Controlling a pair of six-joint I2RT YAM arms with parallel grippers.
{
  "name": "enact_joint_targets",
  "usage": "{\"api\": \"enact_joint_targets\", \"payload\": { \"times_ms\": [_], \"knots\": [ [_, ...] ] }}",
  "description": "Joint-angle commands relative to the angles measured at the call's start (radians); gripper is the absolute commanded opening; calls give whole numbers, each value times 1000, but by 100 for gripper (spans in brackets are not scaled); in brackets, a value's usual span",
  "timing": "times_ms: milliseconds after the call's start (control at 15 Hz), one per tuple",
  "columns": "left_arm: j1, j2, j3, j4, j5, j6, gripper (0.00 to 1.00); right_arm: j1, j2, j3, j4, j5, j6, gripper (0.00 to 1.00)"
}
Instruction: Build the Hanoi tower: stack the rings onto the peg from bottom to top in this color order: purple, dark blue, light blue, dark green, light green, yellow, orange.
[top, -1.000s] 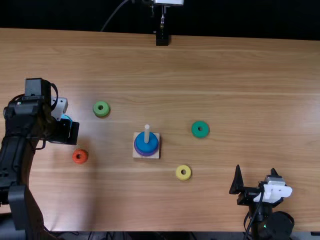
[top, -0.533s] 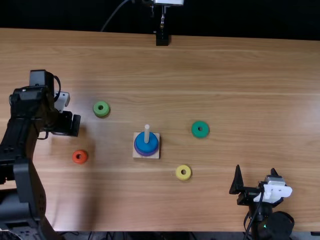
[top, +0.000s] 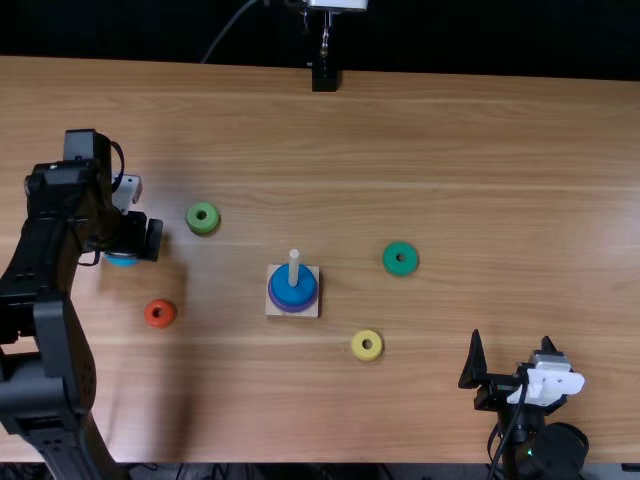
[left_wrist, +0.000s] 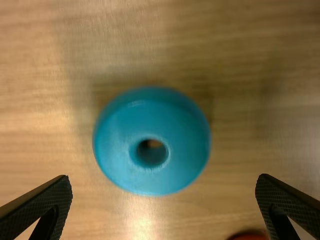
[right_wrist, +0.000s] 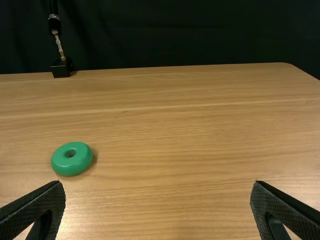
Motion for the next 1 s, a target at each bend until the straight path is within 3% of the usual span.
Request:
{"api": "enact_joint_targets", "payload": {
  "times_ms": [0, 333, 667, 933],
  "knots": [
    [8, 28, 29, -2, 7, 4, 100, -3, -13, -63, -65, -4, 3, 100],
    [8, 59, 41, -2, 19, 7, 100, -3, -13, -63, -65, -2, 3, 100],
    [1, 76, 38, 141, 20, 15, 100, -5, -13, -61, -65, -2, 3, 100],
    [0, 74, 41, 132, 19, 11, 100, -3, -13, -63, -65, -4, 3, 100]
  ]
}}
